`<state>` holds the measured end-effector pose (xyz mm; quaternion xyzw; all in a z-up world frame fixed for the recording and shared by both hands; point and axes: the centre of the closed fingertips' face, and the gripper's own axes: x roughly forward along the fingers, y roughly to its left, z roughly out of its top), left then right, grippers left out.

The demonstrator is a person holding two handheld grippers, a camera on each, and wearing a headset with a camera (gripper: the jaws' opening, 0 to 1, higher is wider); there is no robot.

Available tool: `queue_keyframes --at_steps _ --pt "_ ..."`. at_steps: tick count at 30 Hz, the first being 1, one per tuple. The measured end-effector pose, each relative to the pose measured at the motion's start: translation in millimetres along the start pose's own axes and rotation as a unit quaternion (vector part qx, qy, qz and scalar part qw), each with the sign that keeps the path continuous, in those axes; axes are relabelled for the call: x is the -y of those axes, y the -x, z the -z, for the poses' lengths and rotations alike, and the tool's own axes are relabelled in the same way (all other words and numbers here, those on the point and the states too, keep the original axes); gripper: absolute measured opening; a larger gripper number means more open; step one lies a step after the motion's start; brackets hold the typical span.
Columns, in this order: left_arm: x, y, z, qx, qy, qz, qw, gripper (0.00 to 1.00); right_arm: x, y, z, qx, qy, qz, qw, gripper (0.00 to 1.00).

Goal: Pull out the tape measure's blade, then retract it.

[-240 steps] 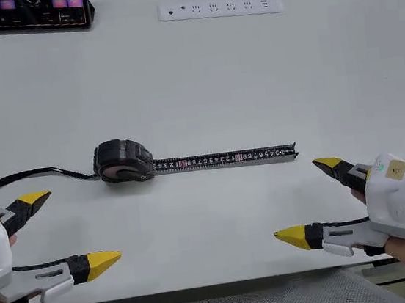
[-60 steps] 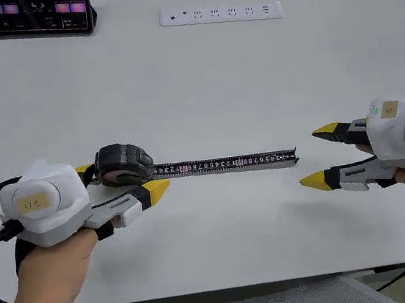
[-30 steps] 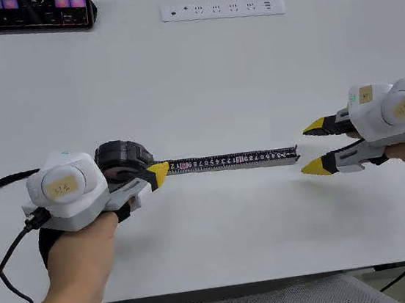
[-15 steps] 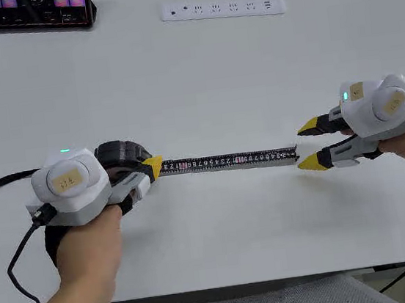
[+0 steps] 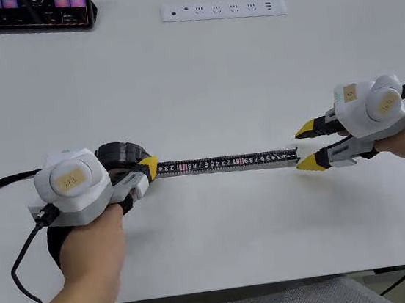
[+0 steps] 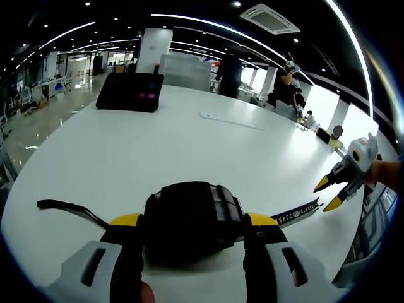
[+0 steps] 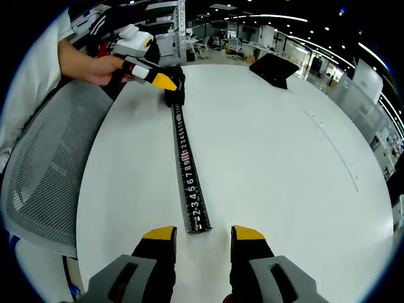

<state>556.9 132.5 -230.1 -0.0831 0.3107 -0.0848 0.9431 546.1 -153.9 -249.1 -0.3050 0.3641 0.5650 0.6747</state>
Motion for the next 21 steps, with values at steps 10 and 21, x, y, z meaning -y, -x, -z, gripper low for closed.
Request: queue_keyframes --at_steps 10,21 --pt "0.6 0.5 0.3 0.000 -0.004 -0.001 1.0000 0.60 -0.8 -3.9 -1.0 -0.009 0.010 -0.014 0.9998 0.27" --pt "0.9 0.6 1.3 -0.009 -0.001 -0.001 1.0000 0.60 -6.9 -13.2 6.7 -0.039 0.031 -0.032 0.9982 0.23"
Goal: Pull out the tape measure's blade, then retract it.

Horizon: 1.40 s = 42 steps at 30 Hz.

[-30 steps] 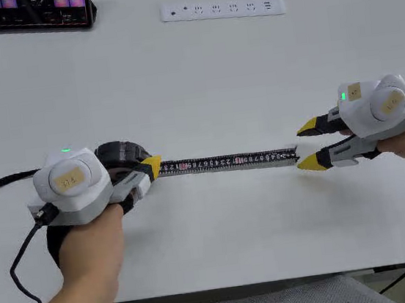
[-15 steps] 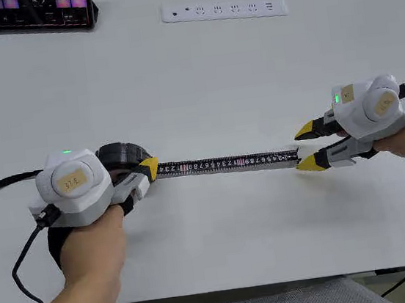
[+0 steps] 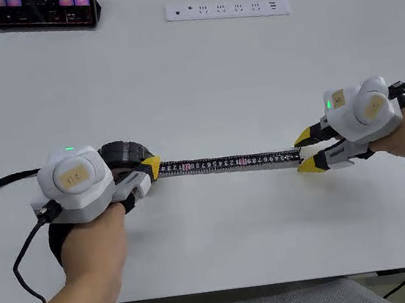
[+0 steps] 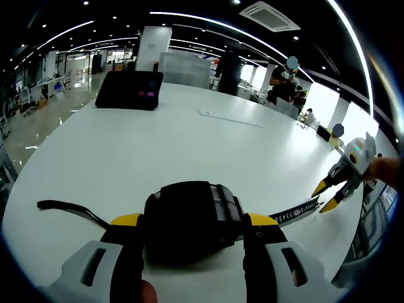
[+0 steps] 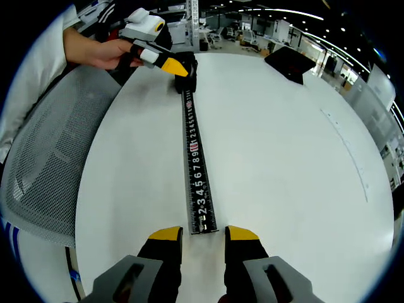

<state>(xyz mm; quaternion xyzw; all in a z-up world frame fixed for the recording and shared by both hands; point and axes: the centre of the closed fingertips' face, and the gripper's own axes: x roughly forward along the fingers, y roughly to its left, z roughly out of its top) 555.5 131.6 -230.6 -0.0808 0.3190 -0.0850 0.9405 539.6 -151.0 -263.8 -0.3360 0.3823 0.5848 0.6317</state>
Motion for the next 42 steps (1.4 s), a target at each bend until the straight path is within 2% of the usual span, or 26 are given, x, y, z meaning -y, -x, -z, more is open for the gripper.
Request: queue_keyframes --at_steps 10,16,34,39,42 --pt "0.0 0.6 0.7 -0.002 -0.005 0.000 1.0000 0.60 0.9 -1.0 -1.7 -0.001 0.011 -0.005 0.9999 0.16" --pt "-0.5 0.8 0.6 0.001 -0.012 -0.001 0.9999 0.59 3.8 -1.7 -2.1 -0.003 0.014 0.003 0.9999 0.12" --pt "-1.6 0.4 0.8 -0.003 -0.010 -0.001 0.9999 0.60 2.8 -2.2 -2.1 -0.010 0.024 0.011 0.9996 0.12" --pt "-2.8 0.4 -0.7 0.000 0.007 0.002 1.0000 0.60 3.5 -1.9 -2.1 -0.009 0.020 0.009 0.9997 0.12" --pt "-2.8 0.0 -0.4 -0.002 0.005 0.003 1.0000 0.60 4.1 -2.0 -2.0 -0.007 0.017 0.009 0.9998 0.12"
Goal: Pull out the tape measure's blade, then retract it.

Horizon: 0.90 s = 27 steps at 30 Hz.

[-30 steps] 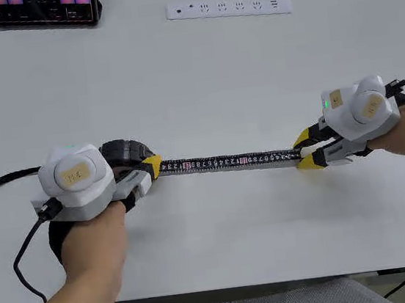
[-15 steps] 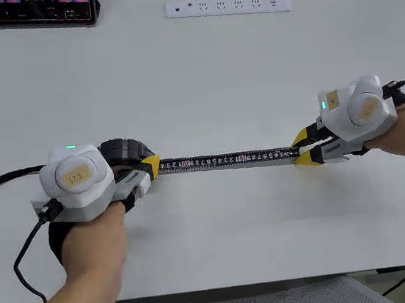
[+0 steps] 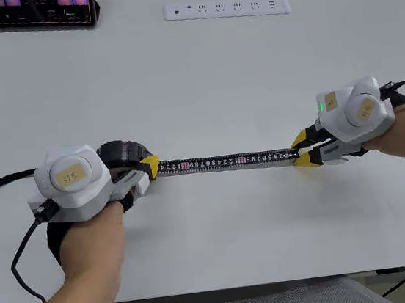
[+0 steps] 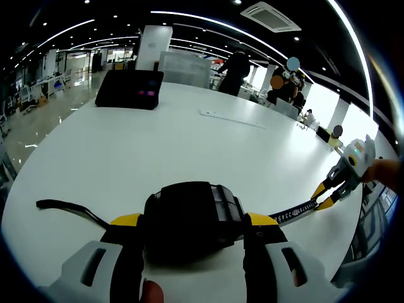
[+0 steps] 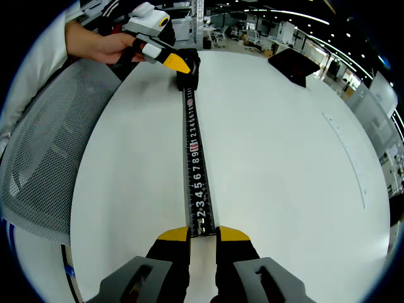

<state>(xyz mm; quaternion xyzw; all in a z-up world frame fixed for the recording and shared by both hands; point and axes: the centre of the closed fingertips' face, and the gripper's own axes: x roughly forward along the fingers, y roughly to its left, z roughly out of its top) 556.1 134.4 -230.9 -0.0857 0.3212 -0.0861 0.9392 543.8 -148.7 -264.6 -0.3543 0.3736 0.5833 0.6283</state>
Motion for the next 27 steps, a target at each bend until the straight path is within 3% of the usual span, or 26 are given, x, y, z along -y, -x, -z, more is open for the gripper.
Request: queue_keyframes --at_steps 23,27 --pt "0.1 -1.0 1.5 -0.009 -0.009 0.002 0.9999 0.57 -0.2 0.6 0.3 -0.005 -0.001 -0.001 1.0000 0.11" --pt "0.1 -1.7 2.5 -0.023 -0.010 -0.002 0.9997 0.55 -0.3 0.3 0.3 -0.004 -0.002 -0.001 1.0000 0.11"
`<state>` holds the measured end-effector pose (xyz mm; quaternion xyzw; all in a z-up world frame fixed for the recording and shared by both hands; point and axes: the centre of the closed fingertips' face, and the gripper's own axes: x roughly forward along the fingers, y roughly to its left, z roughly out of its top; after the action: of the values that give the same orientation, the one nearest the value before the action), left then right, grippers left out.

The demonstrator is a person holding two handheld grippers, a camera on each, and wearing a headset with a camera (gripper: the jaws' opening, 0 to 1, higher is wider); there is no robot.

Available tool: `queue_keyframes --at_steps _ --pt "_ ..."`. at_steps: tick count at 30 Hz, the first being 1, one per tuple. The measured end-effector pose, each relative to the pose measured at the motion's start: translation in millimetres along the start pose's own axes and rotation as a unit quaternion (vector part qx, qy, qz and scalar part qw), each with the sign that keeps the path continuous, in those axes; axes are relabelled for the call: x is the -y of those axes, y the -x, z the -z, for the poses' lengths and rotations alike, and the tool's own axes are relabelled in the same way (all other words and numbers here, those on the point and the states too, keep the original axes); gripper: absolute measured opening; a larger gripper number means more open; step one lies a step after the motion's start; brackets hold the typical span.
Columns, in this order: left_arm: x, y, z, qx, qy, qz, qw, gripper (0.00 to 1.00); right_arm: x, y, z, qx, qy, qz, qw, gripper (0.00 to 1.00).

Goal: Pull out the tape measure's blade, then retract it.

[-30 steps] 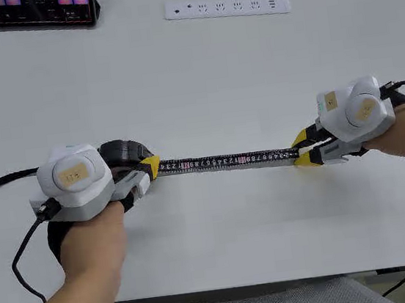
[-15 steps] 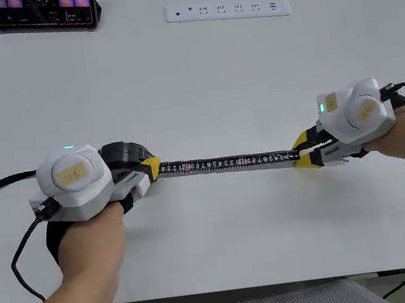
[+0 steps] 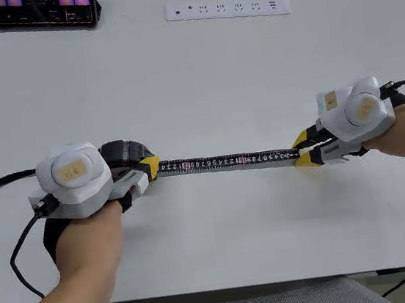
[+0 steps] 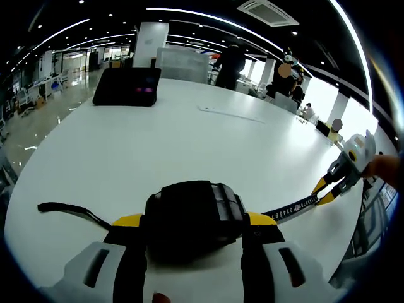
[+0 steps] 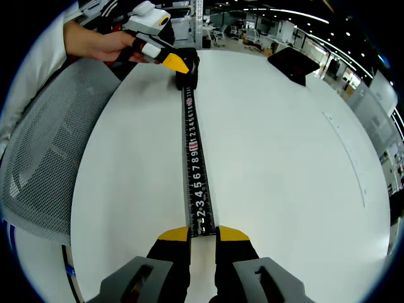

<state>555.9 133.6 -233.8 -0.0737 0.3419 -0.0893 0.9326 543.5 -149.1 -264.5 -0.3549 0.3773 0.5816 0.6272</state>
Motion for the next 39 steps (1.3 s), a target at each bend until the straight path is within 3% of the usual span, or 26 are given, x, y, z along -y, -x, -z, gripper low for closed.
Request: queue_keyframes --at_steps 13,32,39 --pt "0.6 -1.1 0.5 0.001 0.005 0.004 1.0000 0.56 -0.5 -0.6 -1.1 -0.001 -0.001 0.003 1.0000 0.10" --pt "-1.2 -0.1 -0.7 0.006 0.016 0.010 0.9998 0.56 -0.4 -11.4 -35.4 0.033 -0.001 0.003 0.9995 0.10" --pt "-1.9 0.6 -0.8 0.006 0.019 0.015 0.9997 0.56 -0.7 -14.2 -40.9 0.037 0.001 -0.001 0.9993 0.10"
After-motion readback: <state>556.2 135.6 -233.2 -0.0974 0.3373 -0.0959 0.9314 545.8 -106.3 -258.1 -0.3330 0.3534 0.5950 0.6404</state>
